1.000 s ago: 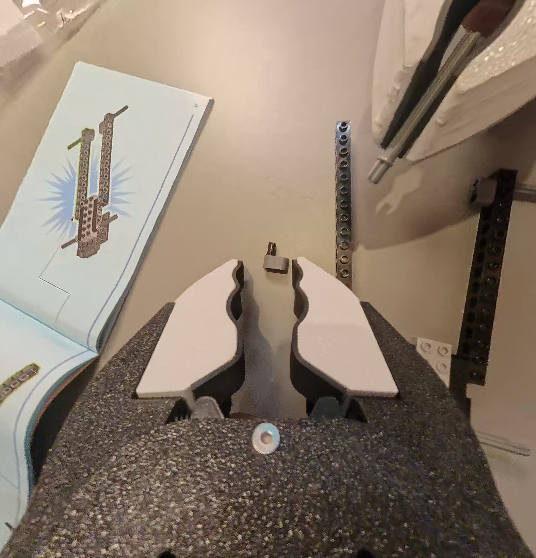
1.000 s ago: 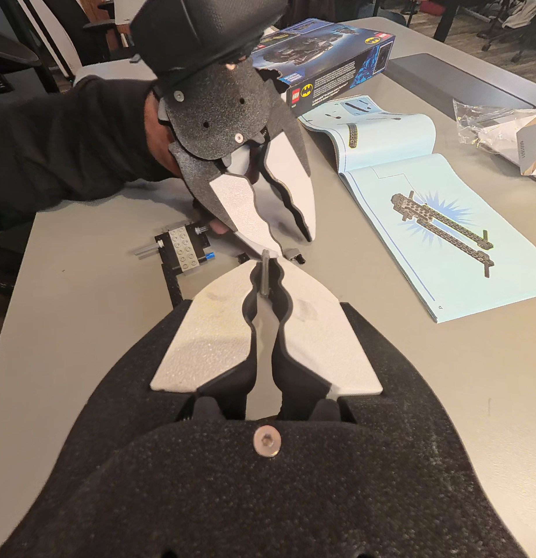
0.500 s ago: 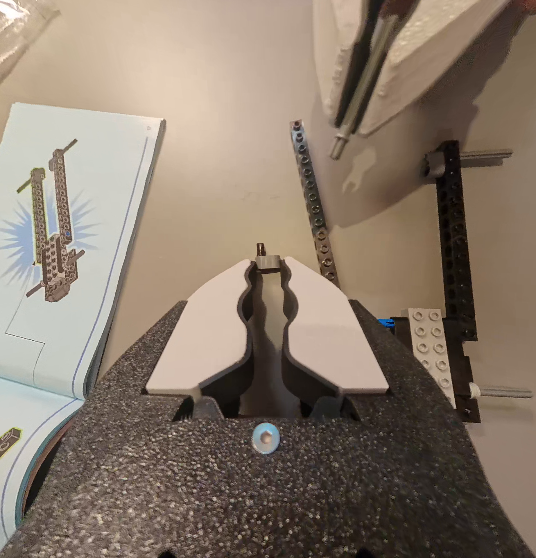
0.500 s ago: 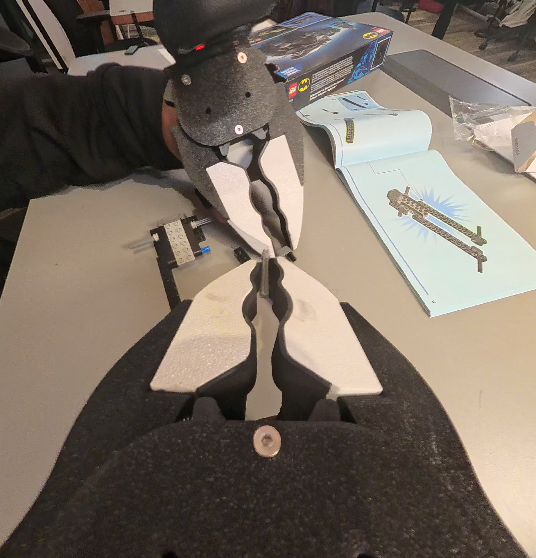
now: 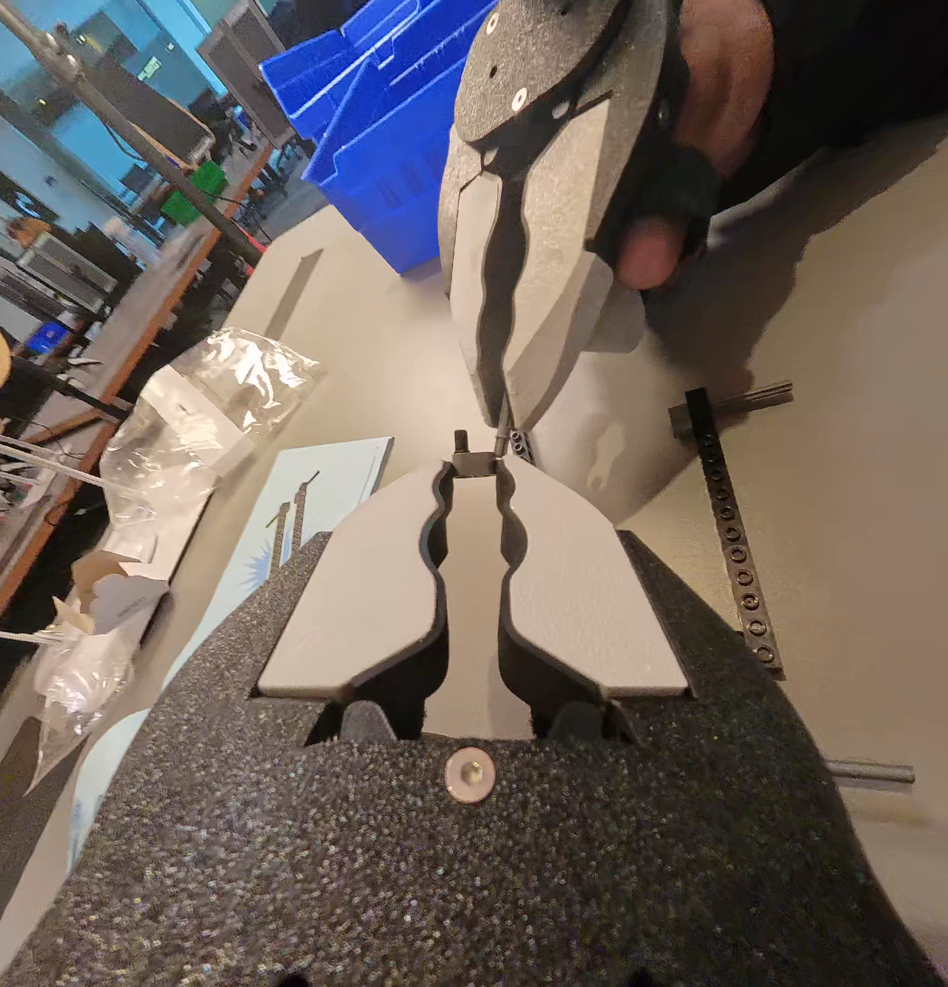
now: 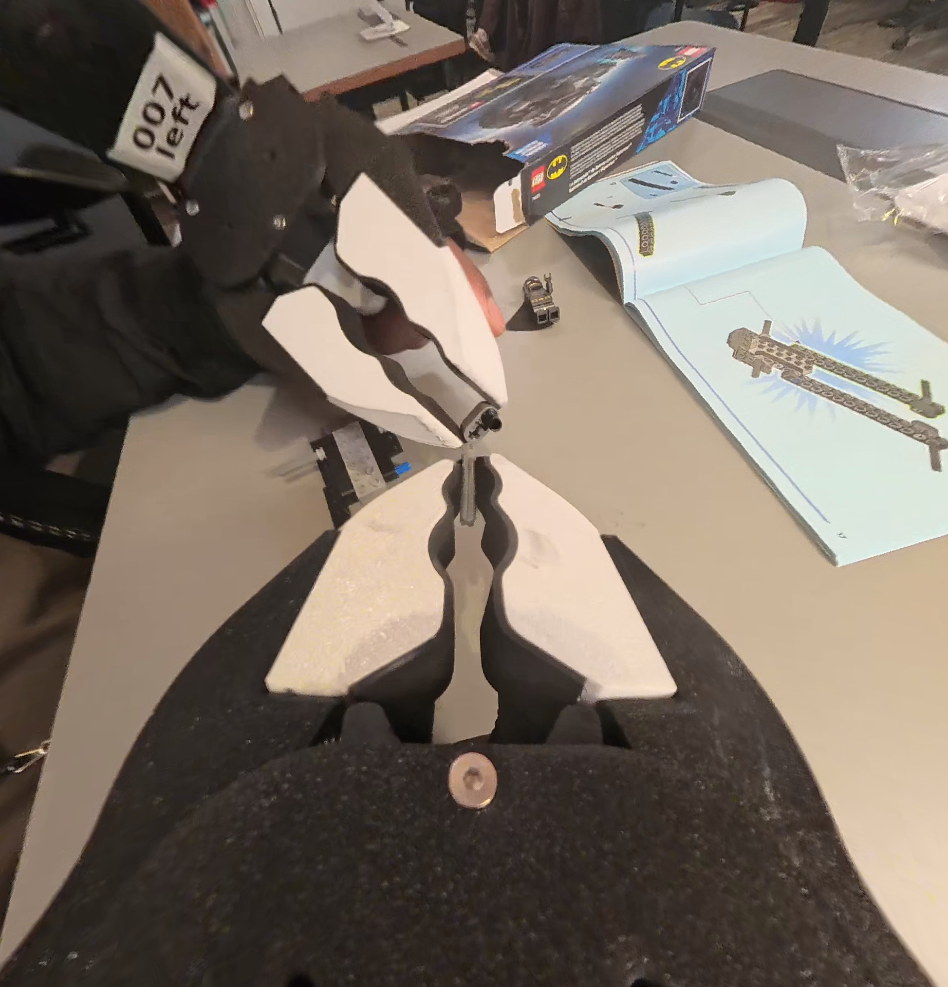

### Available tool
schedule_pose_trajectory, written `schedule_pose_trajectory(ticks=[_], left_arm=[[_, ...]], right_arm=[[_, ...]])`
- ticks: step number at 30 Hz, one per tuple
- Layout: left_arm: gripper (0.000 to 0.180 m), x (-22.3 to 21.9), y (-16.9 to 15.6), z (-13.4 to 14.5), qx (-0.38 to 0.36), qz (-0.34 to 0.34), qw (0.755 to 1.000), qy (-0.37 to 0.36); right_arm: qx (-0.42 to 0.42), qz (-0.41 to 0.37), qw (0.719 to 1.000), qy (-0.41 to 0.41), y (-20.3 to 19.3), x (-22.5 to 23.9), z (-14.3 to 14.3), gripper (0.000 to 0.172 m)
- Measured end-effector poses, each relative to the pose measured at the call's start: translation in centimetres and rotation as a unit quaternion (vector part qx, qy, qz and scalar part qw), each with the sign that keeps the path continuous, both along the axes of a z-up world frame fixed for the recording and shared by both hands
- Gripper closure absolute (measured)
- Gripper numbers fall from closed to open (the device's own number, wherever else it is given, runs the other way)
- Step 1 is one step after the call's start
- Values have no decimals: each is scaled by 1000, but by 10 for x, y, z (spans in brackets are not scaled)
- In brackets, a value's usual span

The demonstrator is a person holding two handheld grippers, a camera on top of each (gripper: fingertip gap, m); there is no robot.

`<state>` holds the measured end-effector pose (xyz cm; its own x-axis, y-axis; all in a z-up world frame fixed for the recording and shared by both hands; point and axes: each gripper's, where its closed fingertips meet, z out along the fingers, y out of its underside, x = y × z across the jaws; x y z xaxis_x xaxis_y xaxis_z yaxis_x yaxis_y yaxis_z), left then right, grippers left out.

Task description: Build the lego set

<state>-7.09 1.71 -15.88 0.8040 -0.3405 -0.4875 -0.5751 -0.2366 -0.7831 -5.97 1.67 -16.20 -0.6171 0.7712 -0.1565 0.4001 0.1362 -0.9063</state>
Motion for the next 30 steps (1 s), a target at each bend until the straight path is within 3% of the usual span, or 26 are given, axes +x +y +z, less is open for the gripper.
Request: schedule_pose_trajectory(ticks=[9,23,30], left_arm=[[165,0,0,3,24,1,999,46],[165,3,1,3,42,0,994,102],[165,9,-2,5,33,-27,999,21]], right_arm=[[-71,-2,997,-21,3,0,8,167],[-73,-3,997,-31,2,0,4,167],[-46,22,999,6,-1,4,9,167]])
